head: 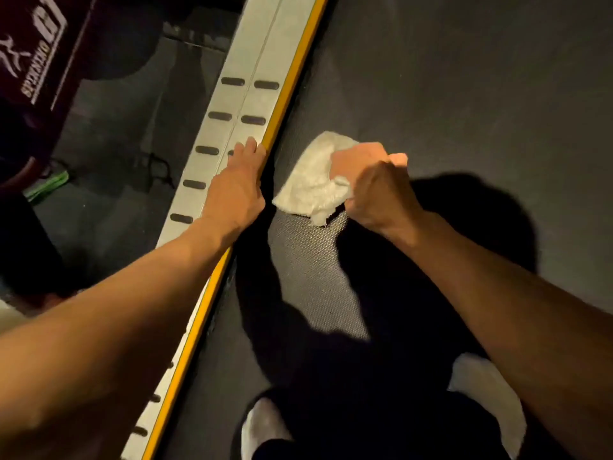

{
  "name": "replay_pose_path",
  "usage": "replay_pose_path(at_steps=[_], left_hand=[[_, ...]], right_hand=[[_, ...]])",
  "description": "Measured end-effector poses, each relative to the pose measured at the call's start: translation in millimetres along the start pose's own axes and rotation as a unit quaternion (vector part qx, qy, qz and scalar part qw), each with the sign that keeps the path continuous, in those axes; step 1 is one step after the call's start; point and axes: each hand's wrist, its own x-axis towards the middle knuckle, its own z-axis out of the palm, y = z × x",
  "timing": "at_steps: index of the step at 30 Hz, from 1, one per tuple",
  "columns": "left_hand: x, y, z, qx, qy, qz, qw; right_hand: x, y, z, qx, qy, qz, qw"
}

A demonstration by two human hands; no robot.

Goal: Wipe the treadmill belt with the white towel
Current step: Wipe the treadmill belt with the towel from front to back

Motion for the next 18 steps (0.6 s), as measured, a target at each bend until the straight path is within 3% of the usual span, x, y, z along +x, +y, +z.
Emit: replay_pose_path(at_steps=[3, 6, 10, 13, 15, 18], left_hand=[[0, 3, 1, -0.027, 0.001, -0.021, 0.999], [-5, 2, 16, -0.040, 0.086, 0.002, 0.995], [-8, 1, 35, -0.035, 0.146, -0.002, 0.989], [-4, -12, 36, -0.044, 0.144, 0.037, 0.988], [-1, -24, 36, -0.025, 0.147, 0.079, 0.986], [4, -28, 39, -0.001, 0.145, 0.086, 0.986]], right_hand=[[10, 5, 9, -0.003, 0.023, -0.035, 0.999], [-3, 0, 19, -0.007, 0.072, -0.059, 0.996], [-41, -22, 15, 0.014, 0.052, -0.125, 0.991], [-18, -17, -14, 0.000, -0.079, -0.051, 0.996], [16, -5, -29, -0.025, -0.094, 0.006, 0.995], [39, -4, -36, -0.038, -0.094, 0.018, 0.995]])
